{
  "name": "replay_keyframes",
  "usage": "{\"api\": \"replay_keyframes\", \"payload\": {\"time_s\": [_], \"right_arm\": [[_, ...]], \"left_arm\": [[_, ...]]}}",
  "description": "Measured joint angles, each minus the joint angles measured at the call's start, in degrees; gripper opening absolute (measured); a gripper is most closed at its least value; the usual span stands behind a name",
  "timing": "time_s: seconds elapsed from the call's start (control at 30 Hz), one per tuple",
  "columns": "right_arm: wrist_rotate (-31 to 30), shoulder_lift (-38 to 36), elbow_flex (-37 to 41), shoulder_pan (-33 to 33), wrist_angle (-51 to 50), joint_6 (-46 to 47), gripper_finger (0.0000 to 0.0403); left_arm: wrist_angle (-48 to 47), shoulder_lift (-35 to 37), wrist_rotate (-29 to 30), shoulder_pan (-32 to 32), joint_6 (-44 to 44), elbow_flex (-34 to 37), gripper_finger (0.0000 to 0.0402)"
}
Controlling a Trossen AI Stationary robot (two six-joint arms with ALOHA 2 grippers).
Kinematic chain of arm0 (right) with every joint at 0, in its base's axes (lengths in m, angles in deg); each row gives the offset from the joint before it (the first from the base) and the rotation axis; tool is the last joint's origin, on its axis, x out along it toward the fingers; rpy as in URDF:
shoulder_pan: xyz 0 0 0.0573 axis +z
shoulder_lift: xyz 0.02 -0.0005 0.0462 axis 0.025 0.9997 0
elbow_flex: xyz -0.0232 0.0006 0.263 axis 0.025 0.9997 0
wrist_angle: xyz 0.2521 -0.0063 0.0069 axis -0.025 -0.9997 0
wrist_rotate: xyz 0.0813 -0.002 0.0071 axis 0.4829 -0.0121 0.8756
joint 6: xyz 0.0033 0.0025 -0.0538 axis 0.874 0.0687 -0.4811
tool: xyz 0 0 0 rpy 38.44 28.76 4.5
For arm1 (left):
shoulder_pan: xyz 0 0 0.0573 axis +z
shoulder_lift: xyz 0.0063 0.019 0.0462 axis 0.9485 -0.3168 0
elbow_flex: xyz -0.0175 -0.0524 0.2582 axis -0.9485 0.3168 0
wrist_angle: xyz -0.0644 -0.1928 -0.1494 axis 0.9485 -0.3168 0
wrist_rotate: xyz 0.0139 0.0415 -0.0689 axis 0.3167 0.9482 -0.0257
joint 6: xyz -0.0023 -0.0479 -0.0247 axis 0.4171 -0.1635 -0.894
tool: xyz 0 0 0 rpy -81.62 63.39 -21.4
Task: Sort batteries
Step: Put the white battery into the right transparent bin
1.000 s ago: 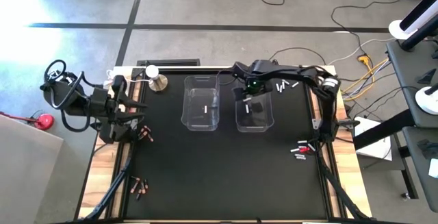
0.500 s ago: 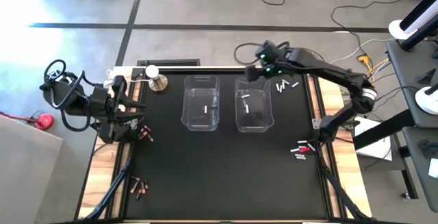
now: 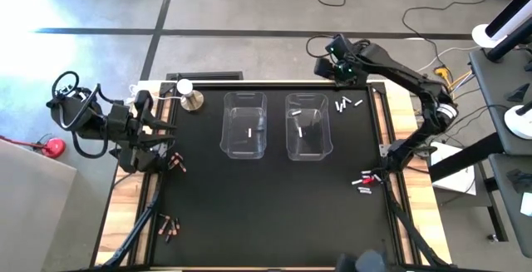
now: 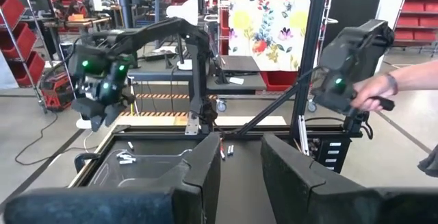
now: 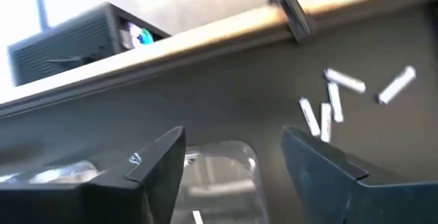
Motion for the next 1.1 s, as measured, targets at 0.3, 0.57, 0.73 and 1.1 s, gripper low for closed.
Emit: {"api": "replay_keyframes", "payload": {"time_s": [0.3,0.57,0.73,1.1], "right_arm": [[6.81,8.25,0.67,-5.30,4.40,-3.72,0.0199],[12.14,12.27,0.67,-11.04,5.38,-5.72,0.0165],[13.53,14.18,0.47,-12.92,-0.01,-12.09,0.0133],[14.60,18.73,-0.05,-13.07,-4.28,-24.21,0.0105]], "left_arm": [[-4.50,0.07,-0.06,0.00,-6.32,0.02,0.0087],[-8.81,0.15,-0.45,0.00,-13.26,0.04,0.0087],[-12.08,1.75,-1.58,0.00,-16.31,-0.27,0.0087],[-2.37,7.60,10.18,0.03,-2.75,-1.00,0.0087]]}}
